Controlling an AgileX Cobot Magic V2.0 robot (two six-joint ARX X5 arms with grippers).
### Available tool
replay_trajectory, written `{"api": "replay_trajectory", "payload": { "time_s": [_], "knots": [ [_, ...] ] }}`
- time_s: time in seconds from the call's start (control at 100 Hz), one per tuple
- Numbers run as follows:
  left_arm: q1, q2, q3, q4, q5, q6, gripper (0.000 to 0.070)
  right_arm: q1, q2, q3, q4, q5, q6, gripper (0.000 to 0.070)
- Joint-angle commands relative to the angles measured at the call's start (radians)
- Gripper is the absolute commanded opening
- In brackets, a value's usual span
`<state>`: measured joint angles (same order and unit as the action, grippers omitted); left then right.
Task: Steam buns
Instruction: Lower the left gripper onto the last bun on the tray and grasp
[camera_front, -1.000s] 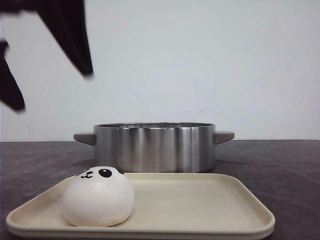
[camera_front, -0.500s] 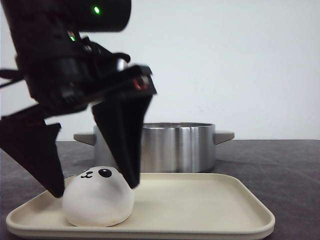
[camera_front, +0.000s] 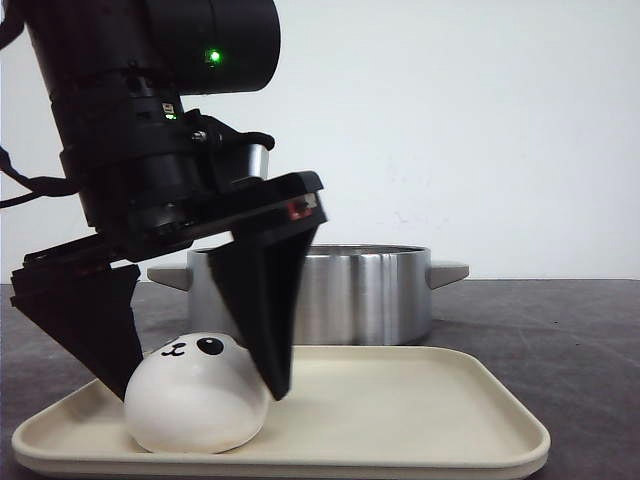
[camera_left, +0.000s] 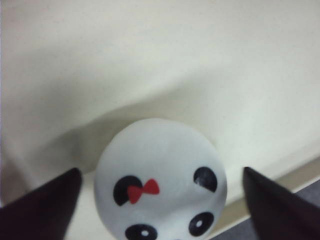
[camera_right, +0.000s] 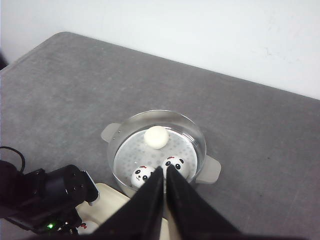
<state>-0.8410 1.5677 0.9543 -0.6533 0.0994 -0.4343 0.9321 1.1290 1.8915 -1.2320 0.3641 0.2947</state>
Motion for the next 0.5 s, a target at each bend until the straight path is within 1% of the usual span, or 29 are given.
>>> {"api": "replay_trajectory", "payload": {
  "time_s": [0.0,0.02,0.09,0.11,0.14,0.16,0.17,0.2,0.22,0.23,0.37,0.49],
  "knots": [
    [-0.01,0.018,0.006,-0.011,-0.006,-0.003,0.0391,0.01,0.007,0.018,0.004,0.003,0.015,0.0],
    [-0.01,0.018,0.006,-0.016,-0.006,-0.001,0.038,0.01,0.007,0.018,0.004,0.003,0.016,0.0],
    [-0.01,0.018,0.006,-0.027,-0.006,0.003,0.0379,0.01,0.007,0.018,0.005,0.003,0.019,0.0],
    [-0.01,0.018,0.006,-0.03,-0.006,0.005,0.0363,0.01,0.007,0.018,0.005,0.003,0.02,0.0],
    [-0.01,0.018,0.006,-0.032,-0.006,0.008,0.0314,0.01,0.007,0.018,0.005,0.003,0.02,0.0],
    [-0.01,0.018,0.006,-0.035,-0.007,0.013,0.0242,0.01,0.007,0.018,0.005,0.003,0.02,0.0],
    [-0.01,0.018,0.006,-0.035,-0.007,0.015,0.0226,0.01,0.007,0.018,0.005,0.003,0.02,0.0],
    [-0.01,0.018,0.006,-0.035,-0.006,0.024,0.0115,0.01,0.007,0.018,0.006,0.003,0.02,0.0],
    [-0.01,0.018,0.006,-0.035,-0.006,0.031,0.0022,0.01,0.007,0.018,0.006,0.004,0.02,0.0],
    [-0.01,0.018,0.006,-0.035,-0.006,0.033,0.0,0.01,0.007,0.018,0.006,0.003,0.02,0.0],
    [-0.01,0.017,0.01,-0.037,0.0,0.042,0.0008,0.01,0.007,0.018,0.012,0.003,0.02,0.0],
    [-0.01,-0.019,0.056,-0.074,0.009,0.074,0.0008,0.01,0.007,0.018,0.011,0.004,0.02,0.0]
  ]
}}
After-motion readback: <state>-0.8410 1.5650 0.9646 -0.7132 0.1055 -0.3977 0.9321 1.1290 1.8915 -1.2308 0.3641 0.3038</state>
